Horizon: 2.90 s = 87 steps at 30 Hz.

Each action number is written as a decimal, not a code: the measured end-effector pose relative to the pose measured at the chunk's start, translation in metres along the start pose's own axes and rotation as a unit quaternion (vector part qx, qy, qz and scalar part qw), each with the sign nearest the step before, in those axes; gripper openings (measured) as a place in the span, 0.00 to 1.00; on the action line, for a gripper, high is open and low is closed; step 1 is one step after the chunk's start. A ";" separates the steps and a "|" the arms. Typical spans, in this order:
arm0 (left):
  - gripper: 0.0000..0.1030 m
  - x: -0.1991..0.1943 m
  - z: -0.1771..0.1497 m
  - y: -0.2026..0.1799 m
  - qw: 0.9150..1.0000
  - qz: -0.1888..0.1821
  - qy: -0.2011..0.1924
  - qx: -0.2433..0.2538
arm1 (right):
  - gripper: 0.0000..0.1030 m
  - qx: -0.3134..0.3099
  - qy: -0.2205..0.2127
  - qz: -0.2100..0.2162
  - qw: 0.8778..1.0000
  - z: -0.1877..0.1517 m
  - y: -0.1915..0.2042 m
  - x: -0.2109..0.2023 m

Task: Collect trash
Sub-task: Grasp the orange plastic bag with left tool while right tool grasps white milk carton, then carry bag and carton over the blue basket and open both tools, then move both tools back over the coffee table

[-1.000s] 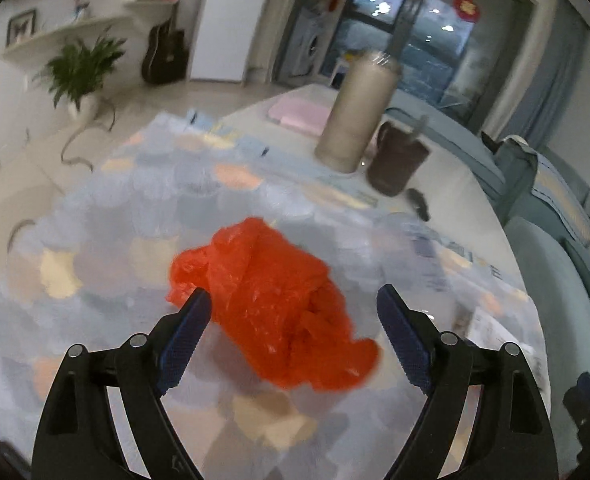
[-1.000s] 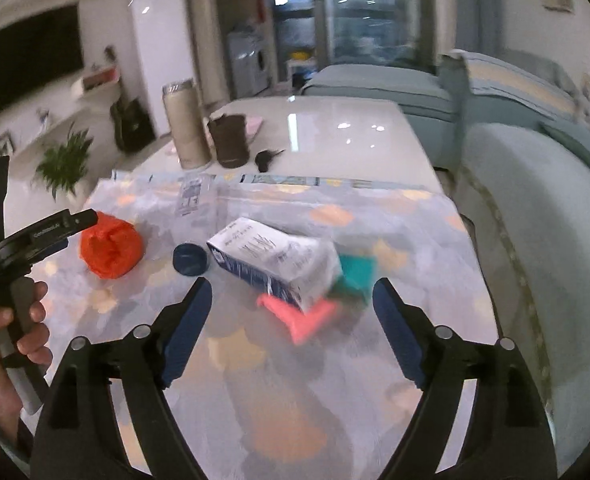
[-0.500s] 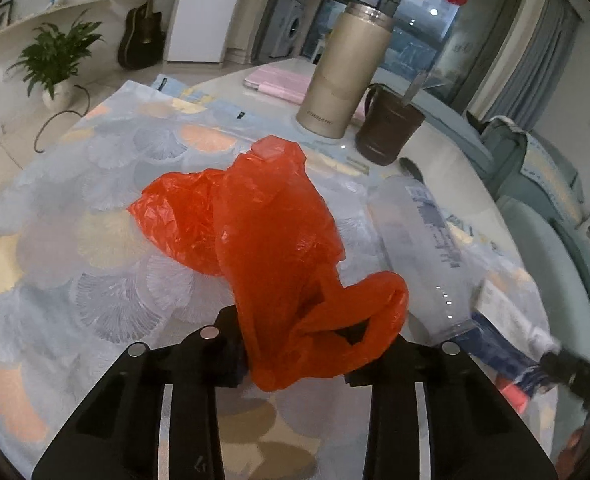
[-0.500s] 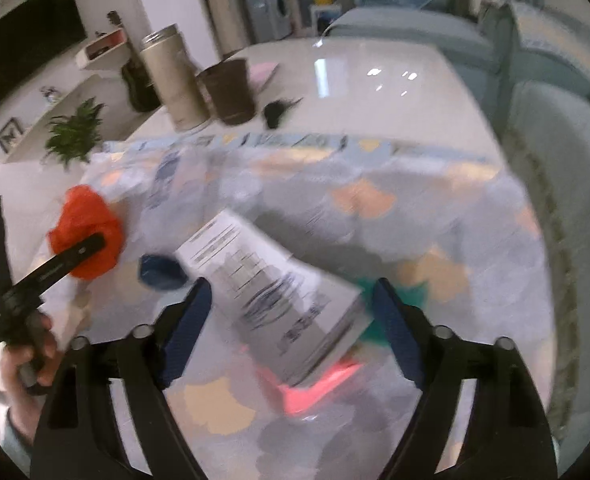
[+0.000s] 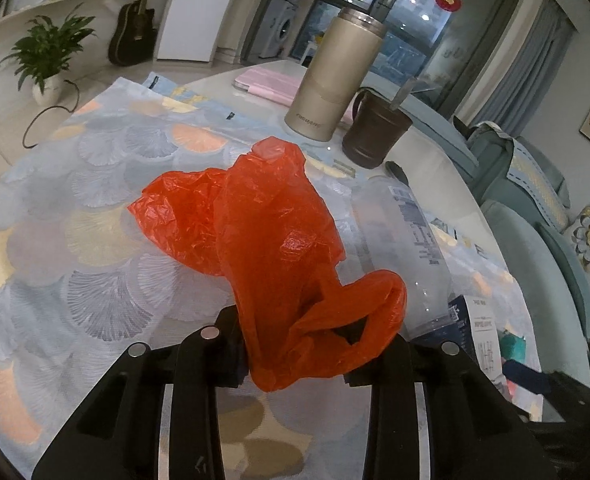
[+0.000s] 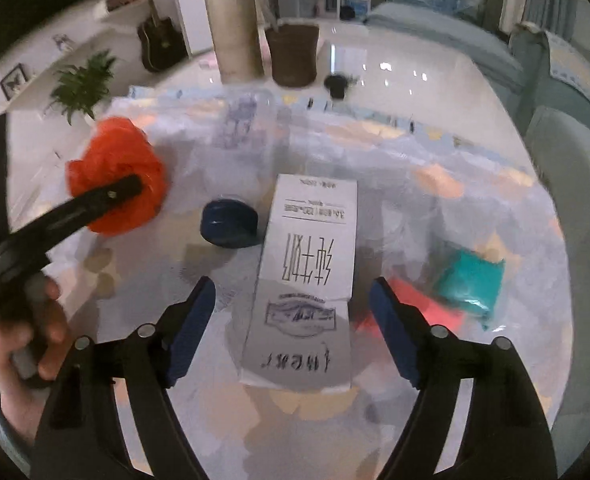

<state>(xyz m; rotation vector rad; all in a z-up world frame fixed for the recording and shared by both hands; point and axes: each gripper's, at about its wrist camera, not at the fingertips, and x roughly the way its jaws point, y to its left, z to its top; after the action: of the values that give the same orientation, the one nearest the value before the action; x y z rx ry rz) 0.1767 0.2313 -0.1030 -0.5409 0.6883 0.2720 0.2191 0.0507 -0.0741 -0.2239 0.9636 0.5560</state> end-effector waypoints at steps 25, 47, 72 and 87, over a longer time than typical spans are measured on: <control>0.29 -0.106 -0.021 -0.113 0.975 -0.182 -0.049 0.117 | 0.47 0.033 -0.127 -0.010 0.991 -0.069 -0.029 -0.147; 0.29 -0.114 -0.232 -0.360 0.868 -0.327 0.191 0.322 | 0.47 0.330 -0.059 -0.167 0.927 -0.279 -0.236 -0.232; 0.52 -0.092 -0.243 -0.358 0.858 -0.339 0.230 0.311 | 0.51 0.394 -0.025 -0.166 0.904 -0.304 -0.268 -0.215; 0.53 -0.117 -0.117 -0.282 0.913 -0.323 0.117 0.221 | 0.51 0.226 -0.129 -0.167 0.951 -0.211 -0.179 -0.235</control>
<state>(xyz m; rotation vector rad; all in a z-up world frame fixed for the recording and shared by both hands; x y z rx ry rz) 0.1427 -0.0750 0.0070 -0.3387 0.7360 -0.5700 0.0608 -0.2699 -0.0101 0.0965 0.7518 0.0414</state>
